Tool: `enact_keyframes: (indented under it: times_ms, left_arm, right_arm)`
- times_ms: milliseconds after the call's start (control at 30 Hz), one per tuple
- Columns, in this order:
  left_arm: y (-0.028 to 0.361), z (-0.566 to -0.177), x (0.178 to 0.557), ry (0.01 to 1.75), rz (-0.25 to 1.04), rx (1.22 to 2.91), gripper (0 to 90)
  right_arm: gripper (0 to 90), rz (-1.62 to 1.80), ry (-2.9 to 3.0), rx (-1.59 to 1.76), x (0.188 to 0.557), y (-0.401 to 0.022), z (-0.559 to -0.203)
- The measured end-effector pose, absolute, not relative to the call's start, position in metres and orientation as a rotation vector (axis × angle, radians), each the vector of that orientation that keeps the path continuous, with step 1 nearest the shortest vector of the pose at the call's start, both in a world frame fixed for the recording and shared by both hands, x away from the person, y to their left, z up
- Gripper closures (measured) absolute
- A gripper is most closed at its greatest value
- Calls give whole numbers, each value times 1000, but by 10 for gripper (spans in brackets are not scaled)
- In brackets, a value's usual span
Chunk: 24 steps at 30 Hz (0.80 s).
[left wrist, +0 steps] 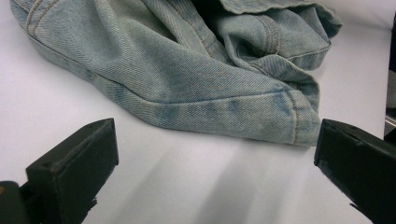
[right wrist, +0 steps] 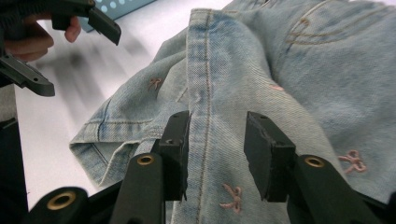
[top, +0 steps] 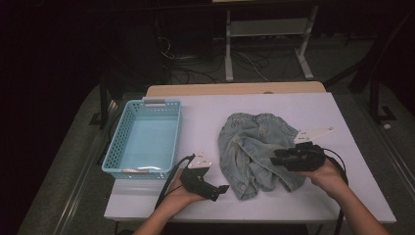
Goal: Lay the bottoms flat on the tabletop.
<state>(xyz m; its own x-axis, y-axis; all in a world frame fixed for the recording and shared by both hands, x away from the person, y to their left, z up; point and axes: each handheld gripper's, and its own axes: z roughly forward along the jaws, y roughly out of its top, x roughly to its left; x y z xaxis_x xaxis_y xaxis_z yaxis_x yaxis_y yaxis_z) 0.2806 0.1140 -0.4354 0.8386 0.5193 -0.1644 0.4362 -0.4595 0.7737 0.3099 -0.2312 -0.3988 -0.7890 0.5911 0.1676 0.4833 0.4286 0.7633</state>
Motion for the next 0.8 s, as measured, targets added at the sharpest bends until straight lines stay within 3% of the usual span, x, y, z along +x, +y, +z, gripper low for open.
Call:
enact_keyframes:
  times_ms: [733, 800]
  left_arm:
    - [115, -437, 284, 708, 97, 2112, 0]
    - [116, -437, 284, 708, 97, 2111, 0]
  right_arm:
    - [538, 1109, 2657, 913, 325, -194, -428]
    - [565, 1087, 2664, 912, 325, -193, -429]
